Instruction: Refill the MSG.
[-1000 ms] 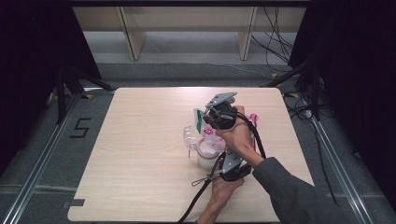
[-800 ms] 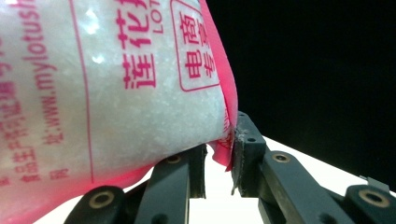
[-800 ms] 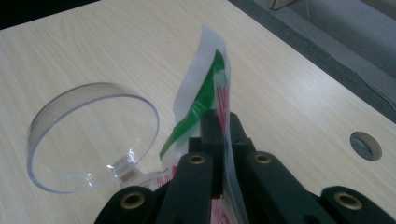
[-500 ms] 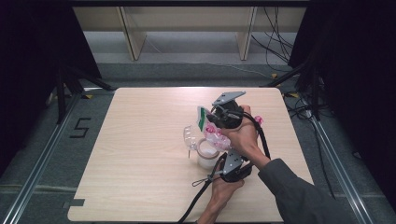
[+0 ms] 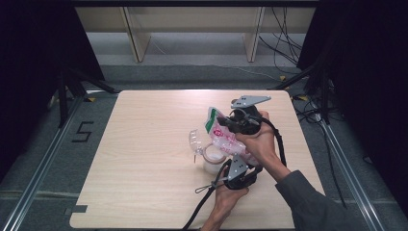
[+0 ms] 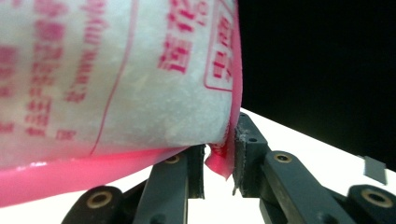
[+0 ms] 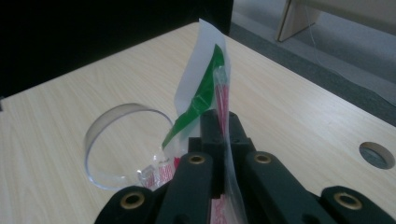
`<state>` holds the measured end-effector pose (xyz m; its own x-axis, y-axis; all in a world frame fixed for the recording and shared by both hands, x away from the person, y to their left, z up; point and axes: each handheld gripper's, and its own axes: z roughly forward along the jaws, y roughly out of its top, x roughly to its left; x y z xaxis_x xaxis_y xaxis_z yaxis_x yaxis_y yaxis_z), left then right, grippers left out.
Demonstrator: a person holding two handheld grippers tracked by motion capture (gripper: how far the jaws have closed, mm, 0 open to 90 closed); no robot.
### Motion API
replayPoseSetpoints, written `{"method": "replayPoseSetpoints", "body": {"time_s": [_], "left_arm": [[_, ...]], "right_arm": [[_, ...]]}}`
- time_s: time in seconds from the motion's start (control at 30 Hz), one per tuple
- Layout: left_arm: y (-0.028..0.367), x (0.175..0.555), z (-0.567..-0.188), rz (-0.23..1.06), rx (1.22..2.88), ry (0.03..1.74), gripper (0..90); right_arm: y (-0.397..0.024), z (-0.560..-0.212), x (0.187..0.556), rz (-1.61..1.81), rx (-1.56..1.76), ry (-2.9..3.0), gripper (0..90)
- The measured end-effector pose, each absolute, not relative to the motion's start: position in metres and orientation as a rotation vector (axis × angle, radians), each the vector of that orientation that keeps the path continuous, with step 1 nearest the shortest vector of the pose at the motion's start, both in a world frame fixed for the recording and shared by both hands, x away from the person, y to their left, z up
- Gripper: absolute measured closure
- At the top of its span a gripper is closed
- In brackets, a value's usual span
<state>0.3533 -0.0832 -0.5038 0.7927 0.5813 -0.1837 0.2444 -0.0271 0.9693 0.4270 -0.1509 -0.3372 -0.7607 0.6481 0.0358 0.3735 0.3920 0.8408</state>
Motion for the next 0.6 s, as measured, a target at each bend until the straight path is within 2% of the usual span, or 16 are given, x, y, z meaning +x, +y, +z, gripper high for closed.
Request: {"method": "replayPoseSetpoints", "body": {"time_s": [0.33, 0.6], "left_arm": [[-0.074, 0.353, -0.507, 0.363, 1.704, 0.673, 74.7], [-0.070, 0.351, -0.507, 0.373, 1.694, 0.697, 73.2]], "right_arm": [[-0.165, -0.338, 0.422, 1.427, 0.929, 2.292, 90.0], [-0.180, -0.337, 0.416, 1.530, 0.947, 2.233, 90.0]]}}
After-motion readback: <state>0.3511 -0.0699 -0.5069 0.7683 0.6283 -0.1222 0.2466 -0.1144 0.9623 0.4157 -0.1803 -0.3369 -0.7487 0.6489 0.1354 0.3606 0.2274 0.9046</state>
